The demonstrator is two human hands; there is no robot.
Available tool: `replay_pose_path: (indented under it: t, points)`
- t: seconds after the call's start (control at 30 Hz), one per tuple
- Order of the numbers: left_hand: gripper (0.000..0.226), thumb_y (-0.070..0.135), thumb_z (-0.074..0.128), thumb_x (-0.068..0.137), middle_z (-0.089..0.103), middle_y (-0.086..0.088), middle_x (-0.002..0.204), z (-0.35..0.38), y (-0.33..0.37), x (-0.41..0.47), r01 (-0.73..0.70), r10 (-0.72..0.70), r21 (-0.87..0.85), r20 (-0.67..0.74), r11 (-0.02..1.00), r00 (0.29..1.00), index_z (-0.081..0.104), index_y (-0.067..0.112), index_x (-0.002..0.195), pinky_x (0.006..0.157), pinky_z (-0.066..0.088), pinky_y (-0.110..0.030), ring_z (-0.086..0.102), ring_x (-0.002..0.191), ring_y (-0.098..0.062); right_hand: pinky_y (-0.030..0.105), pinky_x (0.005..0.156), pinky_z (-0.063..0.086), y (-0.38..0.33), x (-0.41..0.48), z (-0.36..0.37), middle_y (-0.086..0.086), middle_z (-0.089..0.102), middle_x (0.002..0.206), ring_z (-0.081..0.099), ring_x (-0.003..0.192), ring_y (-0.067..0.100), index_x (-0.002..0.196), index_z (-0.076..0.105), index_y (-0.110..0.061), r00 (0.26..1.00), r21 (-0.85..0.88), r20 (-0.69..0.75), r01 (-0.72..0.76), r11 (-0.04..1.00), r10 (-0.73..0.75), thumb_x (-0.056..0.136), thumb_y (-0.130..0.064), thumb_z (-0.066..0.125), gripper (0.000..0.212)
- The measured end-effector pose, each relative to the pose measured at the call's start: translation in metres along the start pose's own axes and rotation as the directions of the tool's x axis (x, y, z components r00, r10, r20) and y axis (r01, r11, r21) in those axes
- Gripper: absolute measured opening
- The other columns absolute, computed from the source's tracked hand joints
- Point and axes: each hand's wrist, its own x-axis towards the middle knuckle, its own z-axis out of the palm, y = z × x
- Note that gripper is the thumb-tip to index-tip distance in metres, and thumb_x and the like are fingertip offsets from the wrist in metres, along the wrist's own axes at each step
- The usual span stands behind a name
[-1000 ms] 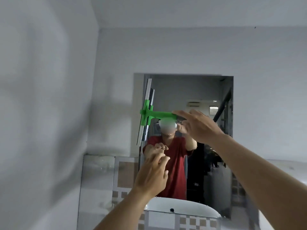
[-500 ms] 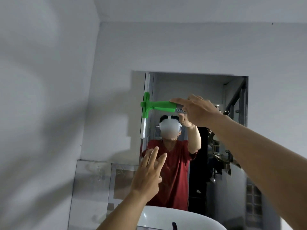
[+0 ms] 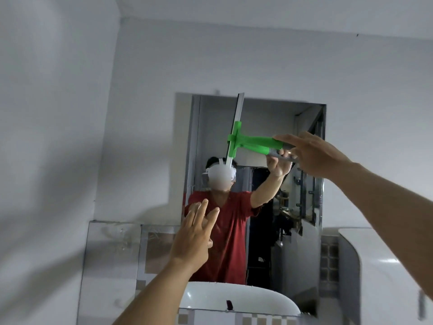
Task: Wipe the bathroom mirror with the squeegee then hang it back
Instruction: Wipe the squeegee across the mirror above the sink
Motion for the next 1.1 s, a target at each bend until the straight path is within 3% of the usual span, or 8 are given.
replay_pose_path:
  t: [0.3, 0.43, 0.63, 0.73, 0.8, 0.93, 1.03, 1.1]
  points:
    - [0.095, 0.009, 0.072, 0.082, 0.011, -0.017, 0.17, 0.002, 0.001, 0.001, -0.011, 0.011, 0.012, -0.037, 1.0, 0.999, 0.021, 0.022, 0.161, 0.122, 0.031, -0.052, 0.014, 0.156, -0.039, 0.044, 0.076, 0.056, 0.019, -0.053, 0.002, 0.012, 0.055, 0.11, 0.06, 0.092, 0.029, 0.148, 0.037, -0.038, 0.961, 0.143, -0.034, -0.268, 0.953, 0.275, 0.099, -0.007, 0.048, 0.059]
    - [0.095, 0.012, 0.078, 0.079, 0.022, -0.016, 0.167, 0.001, 0.001, 0.001, 0.0, -0.001, -0.021, -0.043, 1.0, 0.999, 0.027, 0.024, 0.159, 0.116, 0.042, -0.05, 0.023, 0.153, -0.038, 0.033, 0.059, 0.052, 0.013, -0.073, 0.022, 0.008, 0.056, 0.111, 0.06, 0.082, 0.022, 0.147, 0.033, -0.042, 0.925, 0.278, -0.031, -0.355, 0.892, 0.378, 0.1, -0.005, 0.043, 0.061]
    - [0.089, 0.011, 0.078, 0.077, 0.032, -0.022, 0.16, -0.001, -0.005, 0.004, -0.051, 0.053, 0.032, -0.075, 0.998, 0.996, 0.035, 0.016, 0.154, 0.112, 0.045, -0.054, 0.03, 0.149, -0.041, 0.037, 0.058, 0.049, -0.018, -0.105, 0.063, 0.014, 0.064, 0.106, 0.064, 0.081, 0.031, 0.152, 0.027, -0.033, 0.827, 0.487, -0.025, -0.48, 0.73, 0.561, 0.094, 0.001, 0.047, 0.07]
    - [0.081, 0.022, 0.065, 0.087, 0.025, -0.022, 0.164, 0.001, -0.006, 0.004, -0.094, 0.1, 0.127, -0.046, 0.987, 0.994, 0.028, 0.014, 0.158, 0.12, 0.032, -0.053, 0.018, 0.154, -0.04, 0.029, 0.051, 0.04, -0.042, -0.125, 0.083, 0.014, 0.065, 0.097, 0.06, 0.073, 0.026, 0.153, 0.023, -0.027, 0.816, 0.505, -0.019, -0.491, 0.71, 0.578, 0.094, 0.001, 0.05, 0.072]
    - [0.076, 0.026, 0.06, 0.09, 0.025, -0.023, 0.164, 0.002, -0.006, 0.003, -0.087, 0.096, 0.151, -0.054, 0.985, 0.994, 0.028, 0.013, 0.158, 0.123, 0.028, -0.052, 0.017, 0.154, -0.039, 0.034, 0.054, 0.042, -0.058, -0.129, 0.09, 0.01, 0.064, 0.092, 0.06, 0.074, 0.027, 0.155, 0.017, -0.026, 0.803, 0.53, 0.015, -0.512, 0.676, 0.596, 0.093, -0.001, 0.051, 0.075]
    - [0.075, 0.025, 0.067, 0.09, 0.029, -0.021, 0.162, 0.002, -0.002, -0.016, -0.067, 0.073, 0.068, -0.084, 0.995, 0.994, 0.035, 0.011, 0.156, 0.119, 0.036, -0.052, 0.024, 0.152, -0.039, 0.032, 0.053, 0.042, -0.087, -0.128, 0.102, 0.003, 0.061, 0.075, 0.056, 0.062, 0.016, 0.157, -0.006, -0.034, 0.792, 0.586, 0.113, -0.54, 0.603, 0.6, 0.093, -0.007, 0.05, 0.089]
    - [0.079, 0.02, 0.072, 0.088, 0.026, -0.017, 0.164, 0.008, -0.006, -0.031, -0.067, 0.069, 0.026, -0.059, 0.997, 0.996, 0.034, 0.013, 0.156, 0.116, 0.042, -0.049, 0.023, 0.153, -0.036, 0.033, 0.057, 0.048, -0.115, -0.127, 0.112, 0.006, 0.065, 0.081, 0.06, 0.066, 0.016, 0.155, -0.015, -0.034, 0.777, 0.653, 0.148, -0.541, 0.53, 0.612, 0.095, -0.007, 0.047, 0.09]
    - [0.085, 0.017, 0.074, 0.086, 0.021, -0.018, 0.167, 0.012, -0.008, -0.036, -0.046, 0.047, 0.027, -0.031, 0.999, 0.998, 0.03, 0.012, 0.158, 0.115, 0.043, -0.047, 0.022, 0.154, -0.036, 0.038, 0.062, 0.055, -0.135, -0.123, 0.118, 0.005, 0.066, 0.084, 0.064, 0.07, 0.018, 0.154, -0.016, -0.038, 0.745, 0.73, 0.189, -0.542, 0.416, 0.64, 0.094, -0.006, 0.044, 0.091]
